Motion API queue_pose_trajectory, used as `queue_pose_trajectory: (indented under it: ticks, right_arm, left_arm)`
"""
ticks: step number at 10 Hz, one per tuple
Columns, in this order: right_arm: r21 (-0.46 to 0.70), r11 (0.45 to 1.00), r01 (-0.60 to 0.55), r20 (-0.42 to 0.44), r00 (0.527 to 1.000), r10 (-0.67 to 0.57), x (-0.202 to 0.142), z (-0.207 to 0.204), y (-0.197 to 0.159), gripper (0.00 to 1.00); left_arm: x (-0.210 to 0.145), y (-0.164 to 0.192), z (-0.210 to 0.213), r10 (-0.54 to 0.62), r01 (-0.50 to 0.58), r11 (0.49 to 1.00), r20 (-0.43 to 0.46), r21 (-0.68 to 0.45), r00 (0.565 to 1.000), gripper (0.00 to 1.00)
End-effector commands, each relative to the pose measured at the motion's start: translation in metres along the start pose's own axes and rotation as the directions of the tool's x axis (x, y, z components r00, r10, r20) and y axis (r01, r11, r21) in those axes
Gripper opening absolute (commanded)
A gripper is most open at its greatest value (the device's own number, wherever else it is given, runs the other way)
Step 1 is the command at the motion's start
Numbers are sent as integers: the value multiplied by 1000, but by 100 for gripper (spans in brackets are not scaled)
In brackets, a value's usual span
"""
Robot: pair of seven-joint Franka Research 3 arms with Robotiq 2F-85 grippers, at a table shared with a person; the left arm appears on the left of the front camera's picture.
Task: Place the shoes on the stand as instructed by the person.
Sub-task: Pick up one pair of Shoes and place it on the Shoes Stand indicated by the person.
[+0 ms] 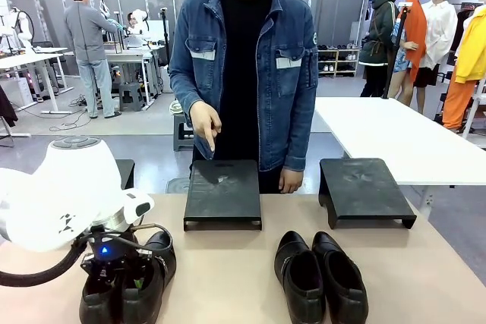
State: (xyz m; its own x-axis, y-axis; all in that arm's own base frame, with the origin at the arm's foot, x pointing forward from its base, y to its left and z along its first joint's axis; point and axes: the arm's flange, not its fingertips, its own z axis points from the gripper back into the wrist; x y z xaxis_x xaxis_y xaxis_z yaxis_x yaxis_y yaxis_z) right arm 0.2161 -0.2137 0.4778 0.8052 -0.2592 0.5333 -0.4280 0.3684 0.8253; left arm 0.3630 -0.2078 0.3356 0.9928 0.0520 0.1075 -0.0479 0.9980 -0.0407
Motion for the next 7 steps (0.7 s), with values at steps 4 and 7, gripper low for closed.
queue_pose_trajectory:
  ticks: [4, 7]
  right_arm:
    - [9, 1000, -20, 8, 1000, 20, 2, 1, 1, 100]
    - [9, 1000, -20, 8, 1000, 20, 2, 1, 1, 100]
  left_arm:
    - [-92, 48, -22, 1, -4, 999, 60, 43, 998, 0]
    - [-88, 45, 11, -27, 25, 999, 83, 30, 996, 0]
